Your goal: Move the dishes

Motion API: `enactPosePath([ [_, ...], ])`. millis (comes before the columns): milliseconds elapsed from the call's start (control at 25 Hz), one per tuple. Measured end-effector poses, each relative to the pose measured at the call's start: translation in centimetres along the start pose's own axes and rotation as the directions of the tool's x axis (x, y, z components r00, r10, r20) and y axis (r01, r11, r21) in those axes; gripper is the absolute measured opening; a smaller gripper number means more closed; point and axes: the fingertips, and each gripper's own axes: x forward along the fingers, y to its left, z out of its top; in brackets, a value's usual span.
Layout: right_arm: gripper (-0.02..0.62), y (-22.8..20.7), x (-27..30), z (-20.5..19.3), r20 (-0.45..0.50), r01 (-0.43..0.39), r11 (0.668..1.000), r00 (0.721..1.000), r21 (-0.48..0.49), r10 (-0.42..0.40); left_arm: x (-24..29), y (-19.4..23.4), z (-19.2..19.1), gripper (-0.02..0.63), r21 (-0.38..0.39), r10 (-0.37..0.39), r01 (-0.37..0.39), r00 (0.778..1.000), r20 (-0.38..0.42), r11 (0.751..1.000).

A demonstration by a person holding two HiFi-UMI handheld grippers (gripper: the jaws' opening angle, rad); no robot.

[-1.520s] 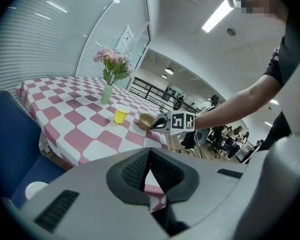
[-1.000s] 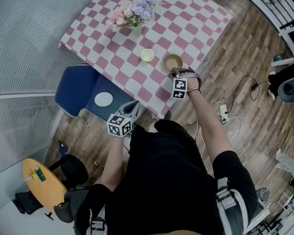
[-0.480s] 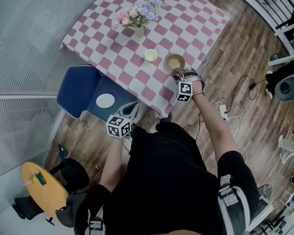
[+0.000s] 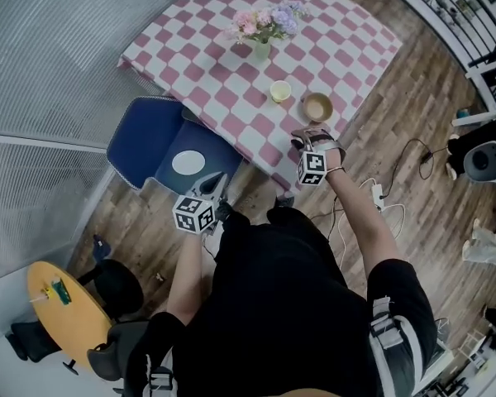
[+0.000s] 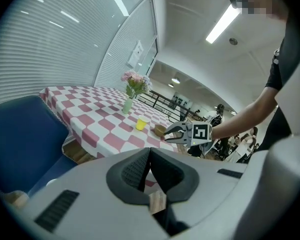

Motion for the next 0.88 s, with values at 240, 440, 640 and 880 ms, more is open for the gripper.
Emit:
enactPosePath([
  [240,0.114,1.2,2.5,7.6,0.039,-0.036,0.999,0.999,-0.04,0.037,-5.8,3.8,-2.9,0.021,-0.072,0.062,-0.061,0.998,0.019,0.996],
  [440,0.112,2.2,4.3,13.8,0.062,-0.059,0.997,0.996,-0.053,0.062,-10.5,8.0,-5.2,0.021,-0.119,0.105,-0.103,0.994,0.017,0.988],
  [640,0.112,3.5,5.6,18.2,0.069,-0.083,0.996,0.994,-0.043,0.086,-13.8,11.4,-5.7,0.021,-0.138,0.13,-0.123,0.991,0.039,0.983],
  [880,0.11,5.4,6.8,21.8,0.048,-0.102,0.995,0.994,-0.008,0.102,-16.6,14.1,-6.3,0.021,-0.137,0.118,-0.111,0.992,0.046,0.984],
])
